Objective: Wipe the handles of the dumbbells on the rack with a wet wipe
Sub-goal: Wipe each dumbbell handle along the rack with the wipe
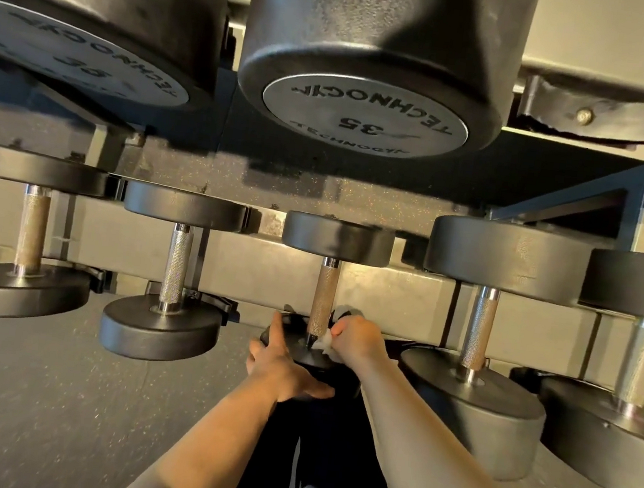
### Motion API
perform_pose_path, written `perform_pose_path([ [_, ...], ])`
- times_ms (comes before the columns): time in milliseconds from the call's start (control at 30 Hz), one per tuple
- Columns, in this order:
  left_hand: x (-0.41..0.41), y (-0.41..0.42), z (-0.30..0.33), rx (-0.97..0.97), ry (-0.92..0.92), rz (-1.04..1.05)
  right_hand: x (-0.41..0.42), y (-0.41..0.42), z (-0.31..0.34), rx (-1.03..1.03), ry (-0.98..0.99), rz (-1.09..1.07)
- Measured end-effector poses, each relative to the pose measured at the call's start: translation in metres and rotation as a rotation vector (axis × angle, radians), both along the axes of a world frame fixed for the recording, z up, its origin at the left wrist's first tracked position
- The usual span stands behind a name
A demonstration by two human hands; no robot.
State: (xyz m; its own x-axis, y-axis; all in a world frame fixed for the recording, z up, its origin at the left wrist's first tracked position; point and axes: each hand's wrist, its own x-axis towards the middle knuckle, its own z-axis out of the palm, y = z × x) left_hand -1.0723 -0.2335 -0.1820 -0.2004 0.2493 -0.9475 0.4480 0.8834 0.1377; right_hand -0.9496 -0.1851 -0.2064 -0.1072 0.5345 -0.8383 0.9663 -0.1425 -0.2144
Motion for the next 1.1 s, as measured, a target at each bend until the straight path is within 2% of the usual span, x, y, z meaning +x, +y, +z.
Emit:
perform_pose_path([
  [200,-0.002,0.001,0.003,-0.028,-0.051,-0.018,0.002,-0.001,0.01,-0.144,0.095,-0.272],
  [333,0.007,0.008,0.01,-0.043,-0.014,-0.046,0.001,0.002,0.01,-0.154,0.104,-0.424],
  [500,0.016,0.011,0.008,-0.014,0.049,0.02,0.001,0.002,0.009,-0.08,0.09,-0.469],
  [633,0.018,0.008,0.013,-0.008,0.062,0.053,0.001,0.001,0.012,-0.15,0.087,-0.548],
  [800,0.017,0.007,0.017,0.01,0.036,0.041,0.001,0.007,0.007,-0.192,0.073,-0.544],
  [933,0.015,0.006,0.017,0.025,0.032,0.005,0.0,0.005,0.002,-0.14,0.013,-0.455],
  [1100,0.012,0.009,0.012,0.0,0.049,0.009,0.003,0.002,-0.004,-0.127,0.061,-0.373],
])
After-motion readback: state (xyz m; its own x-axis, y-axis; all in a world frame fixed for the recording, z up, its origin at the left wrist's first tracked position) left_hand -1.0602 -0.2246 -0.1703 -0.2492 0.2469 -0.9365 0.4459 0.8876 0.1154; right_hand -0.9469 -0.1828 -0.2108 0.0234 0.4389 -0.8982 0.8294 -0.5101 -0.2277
